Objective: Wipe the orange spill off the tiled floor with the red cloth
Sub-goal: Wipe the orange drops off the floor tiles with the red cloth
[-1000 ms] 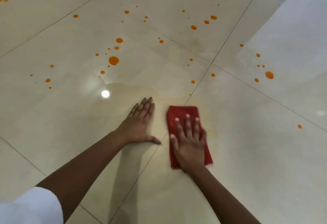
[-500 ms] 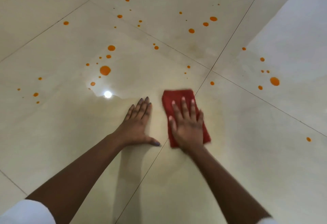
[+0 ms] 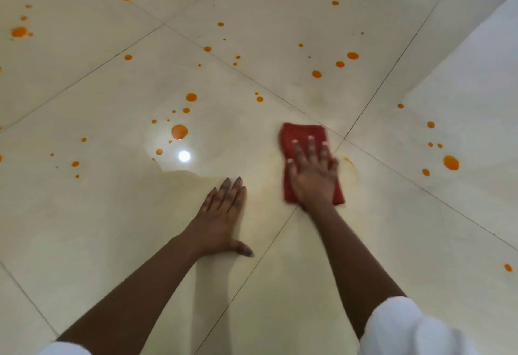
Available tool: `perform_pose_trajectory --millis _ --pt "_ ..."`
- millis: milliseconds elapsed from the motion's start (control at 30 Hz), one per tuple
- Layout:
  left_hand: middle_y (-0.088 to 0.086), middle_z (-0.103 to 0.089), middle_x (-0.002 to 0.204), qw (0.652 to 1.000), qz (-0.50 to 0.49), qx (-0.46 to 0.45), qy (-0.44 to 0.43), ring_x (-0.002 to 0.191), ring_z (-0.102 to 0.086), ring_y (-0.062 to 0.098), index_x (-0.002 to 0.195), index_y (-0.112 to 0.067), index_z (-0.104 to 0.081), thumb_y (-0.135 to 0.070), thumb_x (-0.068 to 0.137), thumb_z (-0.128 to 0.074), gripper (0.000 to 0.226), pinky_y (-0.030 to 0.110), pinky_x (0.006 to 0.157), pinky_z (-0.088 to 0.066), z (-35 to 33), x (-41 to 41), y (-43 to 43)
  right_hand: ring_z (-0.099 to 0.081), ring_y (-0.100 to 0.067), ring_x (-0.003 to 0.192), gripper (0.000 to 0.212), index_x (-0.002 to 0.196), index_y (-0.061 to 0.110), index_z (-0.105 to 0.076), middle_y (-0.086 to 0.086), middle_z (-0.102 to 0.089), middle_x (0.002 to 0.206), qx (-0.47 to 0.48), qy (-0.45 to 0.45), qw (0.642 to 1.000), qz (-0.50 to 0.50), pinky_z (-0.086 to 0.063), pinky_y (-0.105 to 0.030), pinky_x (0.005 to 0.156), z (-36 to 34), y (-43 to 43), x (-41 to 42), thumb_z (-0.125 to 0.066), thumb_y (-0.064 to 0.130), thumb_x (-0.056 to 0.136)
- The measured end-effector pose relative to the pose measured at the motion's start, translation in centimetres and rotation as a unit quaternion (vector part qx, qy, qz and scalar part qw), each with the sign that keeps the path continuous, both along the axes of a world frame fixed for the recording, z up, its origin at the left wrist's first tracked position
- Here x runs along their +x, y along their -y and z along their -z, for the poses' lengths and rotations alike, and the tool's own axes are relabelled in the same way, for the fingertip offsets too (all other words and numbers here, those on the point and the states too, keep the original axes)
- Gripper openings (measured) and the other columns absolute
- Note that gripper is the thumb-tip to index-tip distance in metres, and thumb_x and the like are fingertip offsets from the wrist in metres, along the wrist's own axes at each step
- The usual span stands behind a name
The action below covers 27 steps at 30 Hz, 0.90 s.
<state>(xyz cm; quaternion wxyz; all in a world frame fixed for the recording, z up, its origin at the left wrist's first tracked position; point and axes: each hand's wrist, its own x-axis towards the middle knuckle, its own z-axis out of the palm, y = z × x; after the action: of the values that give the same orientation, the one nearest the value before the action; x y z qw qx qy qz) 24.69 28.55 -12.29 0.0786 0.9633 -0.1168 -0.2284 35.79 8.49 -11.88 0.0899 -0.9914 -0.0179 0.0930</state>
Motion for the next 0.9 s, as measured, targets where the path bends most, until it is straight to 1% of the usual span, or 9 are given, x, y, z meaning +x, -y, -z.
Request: perform_pose_trajectory --millis 133,233,333,433,533,633,733,833,900 --pt "-0.002 0.054 0.134 0.999 -0.047 0.005 -0.013 0.123 0.052 0.016 0.134 -0.015 0.039 -0.092 0.051 -0.04 0.138 0.036 0.106 0.026 0.2 0.3 -2.0 0.004 -0.029 0.145 0.055 0.149 0.034 -0.013 -0.002 -0.004 0.159 0.03 0.01 0.985 0.167 -0.002 -0.055 0.114 0.7 2.6 -2.3 -0.028 0.044 0.097" --pt "-0.001 0.054 0.135 0.998 -0.052 -0.017 -0.013 0.124 0.051 0.018 0.128 -0.017 0.043 -0.092 0.052 -0.043 0.137 0.035 0.104 0.029 0.4 0.3 -2.2 0.001 -0.029 0.145 0.054 0.147 0.035 -0.018 -0.002 -0.008 0.159 0.02 0.032 0.996 0.08 -0.003 -0.054 0.112 1.4 -2.5 -7.0 -0.027 0.047 0.095" --pt "0.0 0.051 0.138 0.998 -0.051 -0.025 -0.007 0.128 0.048 0.018 0.136 -0.015 0.036 -0.091 0.054 -0.042 0.136 0.035 0.106 0.026 0.3 0.2 -2.2 0.005 -0.025 0.145 0.053 0.147 0.039 -0.011 0.001 -0.002 0.159 0.002 0.012 0.998 -0.063 -0.001 -0.052 0.113 0.8 -5.4 -2.9 -0.023 0.049 0.096" --pt "0.002 0.046 0.141 0.997 -0.08 -0.018 0.007 0.129 0.046 0.02 0.144 -0.012 0.025 -0.092 0.054 -0.034 0.134 0.035 0.109 0.022 0.1 -0.4 -3.7 0.004 -0.026 0.145 0.054 0.148 0.036 -0.013 -0.001 -0.003 0.159 -0.009 -0.004 1.0 0.009 -0.003 -0.052 0.115 0.2 -3.5 1.4 -0.026 0.046 0.097" --pt "0.005 0.043 0.143 0.99 -0.138 0.015 0.014 0.131 0.041 0.023 0.144 -0.01 0.023 -0.093 0.047 -0.02 0.136 0.037 0.112 0.019 -0.4 -2.5 -7.6 0.002 -0.03 0.145 0.055 0.149 0.032 -0.016 -0.005 -0.005 0.159 0.009 0.005 0.998 0.06 -0.005 -0.055 0.114 0.6 -4.9 -3.0 -0.027 0.044 0.097" --pt "0.007 0.039 0.146 0.986 -0.164 0.025 0.008 0.134 0.037 0.024 0.145 -0.01 0.021 -0.094 0.046 -0.016 0.135 0.038 0.113 0.018 -0.5 -4.4 -10.1 -0.015 -0.034 0.143 0.055 0.144 0.031 -0.031 -0.007 -0.022 0.155 0.019 0.025 0.997 -0.07 -0.015 -0.057 0.11 0.9 -11.1 -9.9 -0.03 0.045 0.091" --pt "0.007 0.035 0.15 0.984 -0.175 0.025 0.011 0.136 0.036 0.022 0.145 -0.01 0.02 -0.094 0.048 -0.013 0.133 0.036 0.111 0.02 -0.5 -5.1 -11.0 0.002 -0.028 0.146 0.054 0.147 0.038 -0.014 -0.002 -0.005 0.159 0.013 0.01 0.974 -0.228 -0.001 -0.052 0.113 0.8 -16.7 -7.8 -0.026 0.046 0.096" --pt "0.002 0.039 0.146 0.975 -0.222 0.015 0.021 0.133 0.039 0.019 0.146 -0.011 0.02 -0.095 0.049 -0.017 0.132 0.035 0.111 0.019 -0.7 -5.6 -12.8 0.006 -0.024 0.145 0.053 0.148 0.039 -0.012 0.001 -0.001 0.159 -0.011 -0.011 0.986 -0.166 0.001 -0.049 0.115 0.6 -16.5 -3.1 -0.026 0.046 0.097" --pt "0.002 0.039 0.146 0.97 -0.243 0.013 0.023 0.133 0.039 0.018 0.146 -0.012 0.019 -0.095 0.049 -0.018 0.133 0.035 0.11 0.02 -0.7 -6.4 -14.6 0.006 -0.025 0.145 0.054 0.148 0.037 -0.013 0.0 -0.002 0.159 0.007 -0.007 0.996 -0.086 -0.001 -0.051 0.115 0.7 -15.1 -4.9 -0.027 0.046 0.097"
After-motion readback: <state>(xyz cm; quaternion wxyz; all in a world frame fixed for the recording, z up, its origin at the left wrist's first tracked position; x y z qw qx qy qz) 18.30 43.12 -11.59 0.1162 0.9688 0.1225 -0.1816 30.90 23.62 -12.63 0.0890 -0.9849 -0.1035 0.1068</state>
